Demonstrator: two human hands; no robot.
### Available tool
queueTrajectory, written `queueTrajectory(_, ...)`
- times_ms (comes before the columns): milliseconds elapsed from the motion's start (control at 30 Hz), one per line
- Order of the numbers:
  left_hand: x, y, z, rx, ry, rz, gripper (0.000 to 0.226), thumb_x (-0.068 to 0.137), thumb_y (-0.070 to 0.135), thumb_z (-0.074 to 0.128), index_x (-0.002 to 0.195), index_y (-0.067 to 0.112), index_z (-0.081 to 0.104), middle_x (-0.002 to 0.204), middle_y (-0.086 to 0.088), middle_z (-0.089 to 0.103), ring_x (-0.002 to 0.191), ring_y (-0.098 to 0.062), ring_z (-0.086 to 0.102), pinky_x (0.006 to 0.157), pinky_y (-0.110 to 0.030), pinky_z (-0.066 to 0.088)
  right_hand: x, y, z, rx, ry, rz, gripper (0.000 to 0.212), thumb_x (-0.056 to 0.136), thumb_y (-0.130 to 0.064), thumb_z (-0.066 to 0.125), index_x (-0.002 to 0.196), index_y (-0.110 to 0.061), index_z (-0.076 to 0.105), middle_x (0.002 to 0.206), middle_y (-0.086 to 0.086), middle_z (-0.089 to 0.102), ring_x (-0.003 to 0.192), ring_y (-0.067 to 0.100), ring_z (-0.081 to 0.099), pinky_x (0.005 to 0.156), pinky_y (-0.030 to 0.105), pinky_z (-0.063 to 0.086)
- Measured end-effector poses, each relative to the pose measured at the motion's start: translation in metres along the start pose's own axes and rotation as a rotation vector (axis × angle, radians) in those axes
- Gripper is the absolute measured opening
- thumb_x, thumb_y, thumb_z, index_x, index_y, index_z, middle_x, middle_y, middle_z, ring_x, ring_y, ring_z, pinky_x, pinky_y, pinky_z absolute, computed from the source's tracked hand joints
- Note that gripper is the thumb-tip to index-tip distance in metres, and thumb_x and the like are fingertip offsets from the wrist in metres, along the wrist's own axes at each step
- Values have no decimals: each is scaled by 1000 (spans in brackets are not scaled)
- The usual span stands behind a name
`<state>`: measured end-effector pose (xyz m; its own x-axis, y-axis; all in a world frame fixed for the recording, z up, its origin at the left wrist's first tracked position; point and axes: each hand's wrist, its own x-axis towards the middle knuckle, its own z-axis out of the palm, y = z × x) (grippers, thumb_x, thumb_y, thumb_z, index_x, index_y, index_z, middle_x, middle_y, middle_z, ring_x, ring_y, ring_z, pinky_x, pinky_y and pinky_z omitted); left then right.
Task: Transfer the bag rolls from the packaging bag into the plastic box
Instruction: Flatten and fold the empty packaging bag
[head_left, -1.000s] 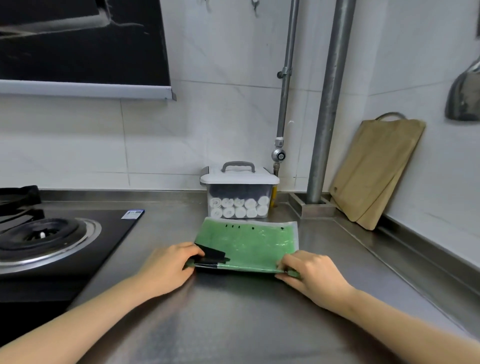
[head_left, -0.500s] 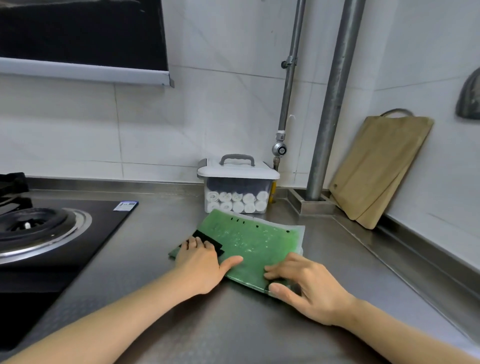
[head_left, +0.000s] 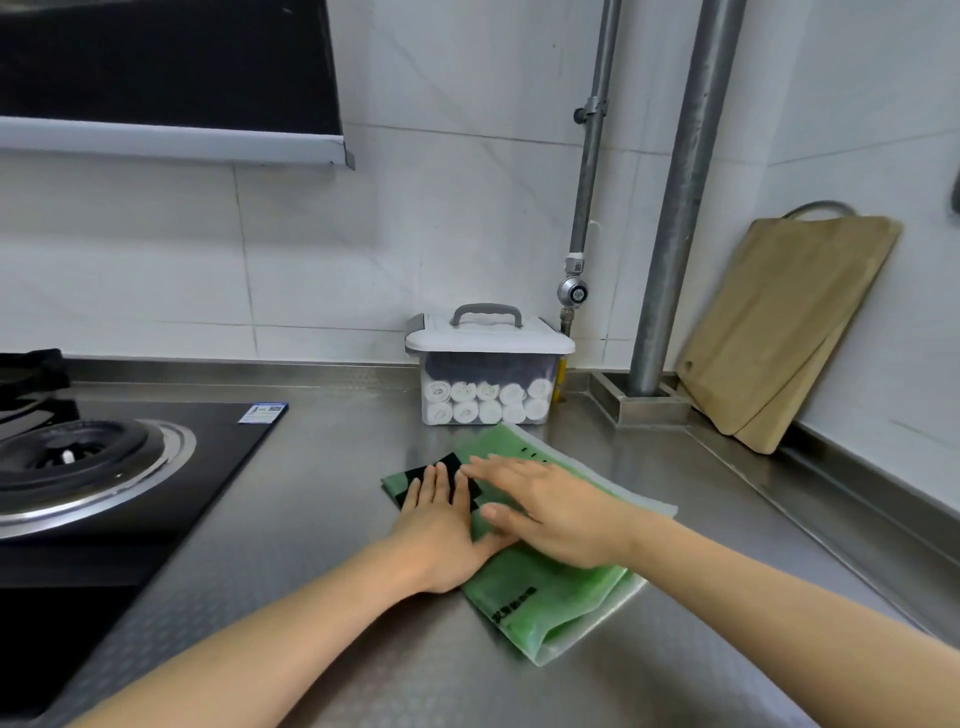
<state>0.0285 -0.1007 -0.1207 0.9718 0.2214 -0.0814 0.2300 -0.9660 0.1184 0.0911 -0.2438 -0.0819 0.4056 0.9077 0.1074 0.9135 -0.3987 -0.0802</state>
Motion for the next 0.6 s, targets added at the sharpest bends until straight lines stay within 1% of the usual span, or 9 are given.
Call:
queueTrajectory(67, 0, -3, 1, -21, 5, 36, 90, 87, 68, 21, 149, 9, -9, 156, -15, -13, 145, -24, -14, 120, -36, -5, 7, 11, 10, 6, -101, 34, 55, 101, -44, 27, 151, -27, 15, 158, -7, 16, 146, 6, 8, 121, 31, 8)
queueTrajectory(133, 1, -6, 1, -35, -5, 61, 94, 85, 72, 22, 149, 11, -9, 157, -14, -14, 145, -23, -15, 119, -35, -6, 10, 23, 19, 76, -148, 65, 55, 100, -46, 24, 151, -28, 15, 158, -9, 14, 146, 4, 5, 121, 32, 5)
queueTrajectory(233, 4, -10, -3, -20, -28, 109, 97, 82, 75, 20, 149, 13, -10, 156, -12, -15, 145, -22, -15, 118, -33, -7, 7, 38, 23, 158, -140, 92, 53, 101, -42, 26, 151, -26, 18, 158, -11, 12, 145, 1, 5, 121, 28, 4)
queueTrajectory(333, 12, -18, -6, -8, -55, 163, 97, 81, 76, 21, 149, 15, -11, 156, -10, -18, 145, -18, -17, 117, -31, -8, -1, 52, 24, 200, -130, 153, 53, 100, -40, 26, 151, -26, 17, 158, -12, 10, 145, 0, 5, 120, 24, 1)
queueTrajectory(400, 18, -24, -8, -5, -73, 197, 96, 81, 76, 21, 149, 17, -12, 156, -8, -20, 144, -17, -18, 118, -31, -8, -5, 56, 24, 222, -133, 196, 53, 101, -41, 25, 151, -28, 14, 158, -13, 7, 145, -1, 3, 120, 27, -1)
queueTrajectory(500, 27, -28, -10, 9, -88, 236, 94, 81, 75, 21, 149, 19, -13, 156, -6, -21, 143, -15, -20, 118, -30, -9, -7, 56, 29, 179, -112, 235, 55, 100, -43, 24, 151, -29, 11, 158, -13, 5, 145, 0, 1, 120, 29, -1)
queueTrajectory(533, 30, -29, -11, 16, -93, 248, 95, 79, 76, 18, 149, 20, -14, 155, -6, -22, 143, -14, -20, 116, -29, -10, -6, 55, 30, 159, -105, 245, 55, 100, -44, 23, 151, -28, 11, 158, -13, 4, 145, 0, 1, 120, 29, -1)
queueTrajectory(600, 34, -31, -13, 37, -88, 281, 105, 67, 84, 8, 148, 21, -14, 155, -3, -24, 142, -11, -23, 114, -27, -13, -4, 52, 33, 124, -95, 267, 55, 101, -44, 22, 152, -27, 10, 159, -12, 3, 145, 1, 0, 119, 29, -2)
